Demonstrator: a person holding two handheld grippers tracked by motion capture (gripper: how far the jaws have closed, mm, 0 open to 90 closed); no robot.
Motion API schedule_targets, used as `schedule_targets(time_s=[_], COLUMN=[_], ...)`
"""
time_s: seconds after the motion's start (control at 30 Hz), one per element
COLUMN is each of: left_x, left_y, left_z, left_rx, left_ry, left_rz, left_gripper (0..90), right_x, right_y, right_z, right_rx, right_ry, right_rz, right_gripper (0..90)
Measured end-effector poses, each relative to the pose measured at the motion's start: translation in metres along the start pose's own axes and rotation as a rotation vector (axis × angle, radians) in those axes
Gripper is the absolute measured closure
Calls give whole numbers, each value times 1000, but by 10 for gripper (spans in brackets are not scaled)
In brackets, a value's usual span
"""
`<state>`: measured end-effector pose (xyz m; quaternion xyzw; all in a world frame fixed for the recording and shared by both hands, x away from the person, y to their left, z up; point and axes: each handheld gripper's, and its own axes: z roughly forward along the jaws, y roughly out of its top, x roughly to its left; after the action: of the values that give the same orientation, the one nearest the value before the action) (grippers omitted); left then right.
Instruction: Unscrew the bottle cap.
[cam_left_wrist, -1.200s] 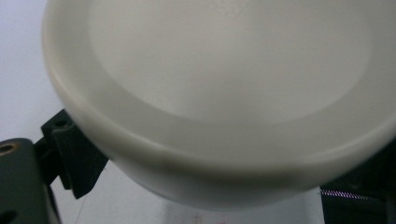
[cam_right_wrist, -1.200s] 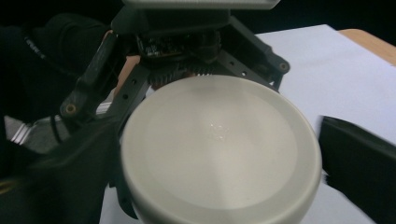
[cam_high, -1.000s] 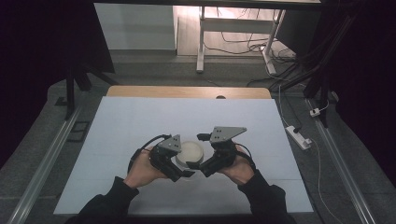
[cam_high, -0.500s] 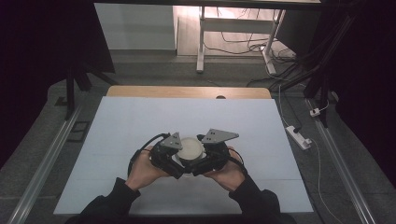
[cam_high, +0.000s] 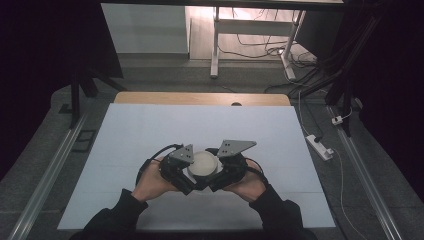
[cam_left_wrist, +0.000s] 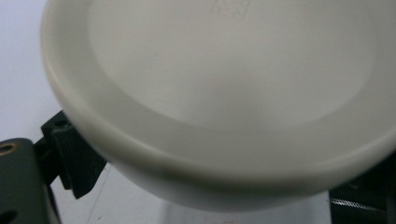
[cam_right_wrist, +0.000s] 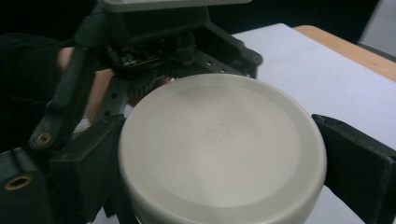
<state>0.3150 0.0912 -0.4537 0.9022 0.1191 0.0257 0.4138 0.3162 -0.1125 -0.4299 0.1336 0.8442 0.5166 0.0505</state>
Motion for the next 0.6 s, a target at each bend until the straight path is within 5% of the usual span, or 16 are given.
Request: schedule_targets(time_s=[0.17,0.6], left_x=[-2,0], left_y=[0,-2], left_z=[2,4], left_rx=[7,11], left_ry=[-23,-5], left_rz=[14,-1], left_gripper=[76,76], right_x=[-5,-5], right_y=[-2,1], right_z=[-3,-9], right_rx=[-4,-32], right_ry=[78,51], right_rz=[-20,-21], right_gripper=[69,69])
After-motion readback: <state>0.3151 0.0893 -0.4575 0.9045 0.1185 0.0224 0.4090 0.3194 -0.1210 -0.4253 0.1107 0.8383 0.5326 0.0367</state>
